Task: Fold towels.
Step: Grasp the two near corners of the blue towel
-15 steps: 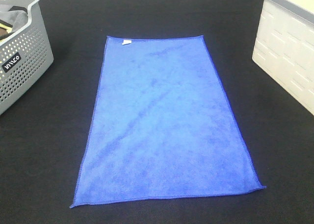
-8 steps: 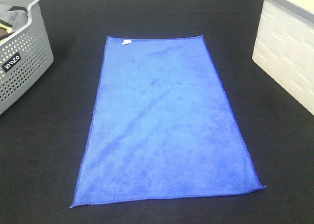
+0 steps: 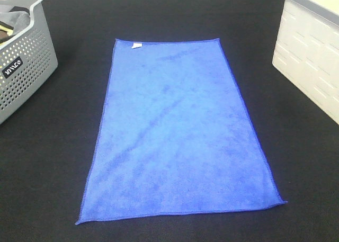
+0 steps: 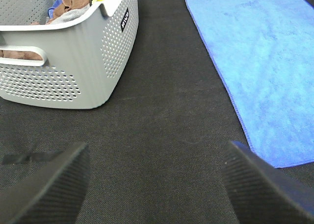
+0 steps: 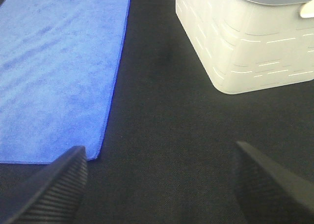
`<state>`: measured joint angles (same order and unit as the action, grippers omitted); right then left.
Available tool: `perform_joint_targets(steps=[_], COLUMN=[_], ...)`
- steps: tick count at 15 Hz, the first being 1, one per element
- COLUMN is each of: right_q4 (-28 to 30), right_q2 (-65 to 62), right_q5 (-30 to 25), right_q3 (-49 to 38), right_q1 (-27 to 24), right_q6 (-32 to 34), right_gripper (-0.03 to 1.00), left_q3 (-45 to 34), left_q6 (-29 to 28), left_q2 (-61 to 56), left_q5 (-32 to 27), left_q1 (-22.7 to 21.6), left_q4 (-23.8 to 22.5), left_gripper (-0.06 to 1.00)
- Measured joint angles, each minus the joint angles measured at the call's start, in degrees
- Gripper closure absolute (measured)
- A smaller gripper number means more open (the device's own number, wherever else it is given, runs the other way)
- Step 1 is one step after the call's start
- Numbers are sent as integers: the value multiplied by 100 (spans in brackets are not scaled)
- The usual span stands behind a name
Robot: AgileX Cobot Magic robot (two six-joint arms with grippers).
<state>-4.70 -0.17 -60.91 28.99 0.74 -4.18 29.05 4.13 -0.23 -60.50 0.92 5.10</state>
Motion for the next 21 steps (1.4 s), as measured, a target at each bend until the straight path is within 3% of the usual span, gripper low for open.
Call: perform_joint_targets(steps=[21], right_q4=[0], right_q2=[0], right_q5=[0], right_q3=[0], right_q1=[0], right_q6=[0], right_gripper=[21], left_q3=[0], left_q6=[0], left_q2=[0], left_q5=[0], left_q1=[0], left_q4=[0], left_gripper=[23])
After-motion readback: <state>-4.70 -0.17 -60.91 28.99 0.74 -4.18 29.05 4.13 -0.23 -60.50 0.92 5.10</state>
